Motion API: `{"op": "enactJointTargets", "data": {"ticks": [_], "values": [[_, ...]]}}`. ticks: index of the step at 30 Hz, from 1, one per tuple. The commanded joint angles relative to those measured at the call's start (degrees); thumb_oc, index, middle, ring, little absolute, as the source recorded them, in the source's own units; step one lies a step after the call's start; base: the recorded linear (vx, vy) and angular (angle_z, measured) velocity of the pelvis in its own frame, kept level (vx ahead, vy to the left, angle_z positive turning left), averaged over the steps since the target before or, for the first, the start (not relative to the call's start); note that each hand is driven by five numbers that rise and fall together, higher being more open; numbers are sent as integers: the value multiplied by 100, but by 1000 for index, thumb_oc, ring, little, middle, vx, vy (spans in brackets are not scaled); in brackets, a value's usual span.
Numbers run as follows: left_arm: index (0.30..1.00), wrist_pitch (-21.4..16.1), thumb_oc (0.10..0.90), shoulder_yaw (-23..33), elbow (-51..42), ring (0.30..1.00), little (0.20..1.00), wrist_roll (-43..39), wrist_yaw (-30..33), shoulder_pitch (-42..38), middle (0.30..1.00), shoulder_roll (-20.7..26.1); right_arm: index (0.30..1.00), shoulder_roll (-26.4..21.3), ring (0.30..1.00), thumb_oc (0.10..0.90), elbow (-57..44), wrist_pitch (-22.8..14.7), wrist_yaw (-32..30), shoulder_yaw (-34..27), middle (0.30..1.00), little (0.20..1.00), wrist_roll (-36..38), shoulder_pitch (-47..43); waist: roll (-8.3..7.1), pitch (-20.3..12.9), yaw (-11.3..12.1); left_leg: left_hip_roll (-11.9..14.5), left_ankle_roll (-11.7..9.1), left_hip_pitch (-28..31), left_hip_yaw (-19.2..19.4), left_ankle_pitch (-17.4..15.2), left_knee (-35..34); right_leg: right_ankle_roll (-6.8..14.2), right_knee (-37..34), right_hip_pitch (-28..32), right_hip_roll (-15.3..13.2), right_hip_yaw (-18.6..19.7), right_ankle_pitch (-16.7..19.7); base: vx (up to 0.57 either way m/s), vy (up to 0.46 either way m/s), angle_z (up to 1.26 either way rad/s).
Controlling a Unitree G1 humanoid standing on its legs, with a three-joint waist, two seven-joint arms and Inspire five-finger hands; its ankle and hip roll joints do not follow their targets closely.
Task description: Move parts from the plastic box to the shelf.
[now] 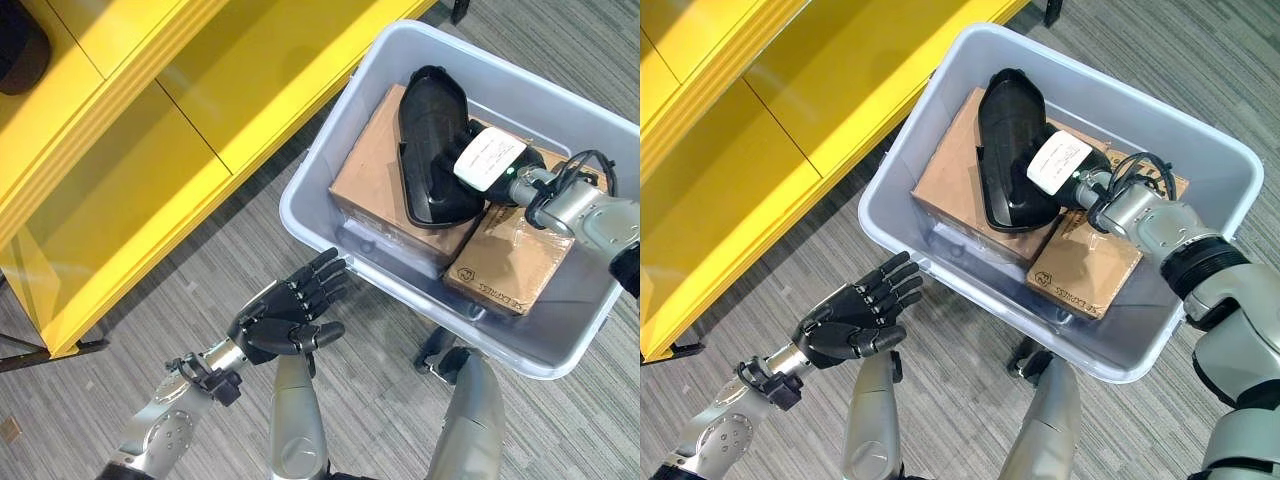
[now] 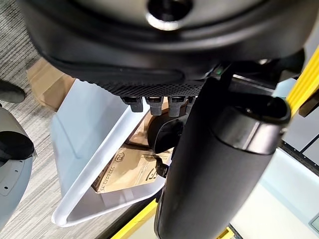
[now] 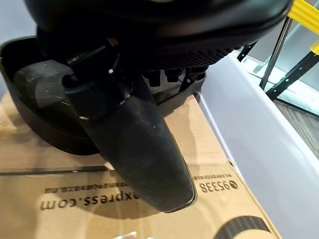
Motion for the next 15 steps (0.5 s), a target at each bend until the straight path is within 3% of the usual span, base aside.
{"op": "enactJointTargets", "data": {"ticks": [1, 15], "values": [[1000, -187, 900, -127, -808, 1000, 1000, -96, -190, -144, 1000, 8, 1000, 1063, 1000, 900, -531, -638, -508, -109, 1000, 1000, 391, 371, -57, 132, 232, 118, 85, -381, 36, -702, 887, 598, -341, 344, 3, -12, 145, 0, 0, 0], [1000, -75, 900, -114, -940, 1000, 1000, -99, -157, -132, 1000, -24, 1000, 1358, 1000, 900, -1142, -638, -443, -323, 1000, 1000, -26, 442, -118, 132, 281, 119, 102, -80, 107, -736, 765, 659, -449, 648, 2, -57, 169, 2, 1, 0]]}}
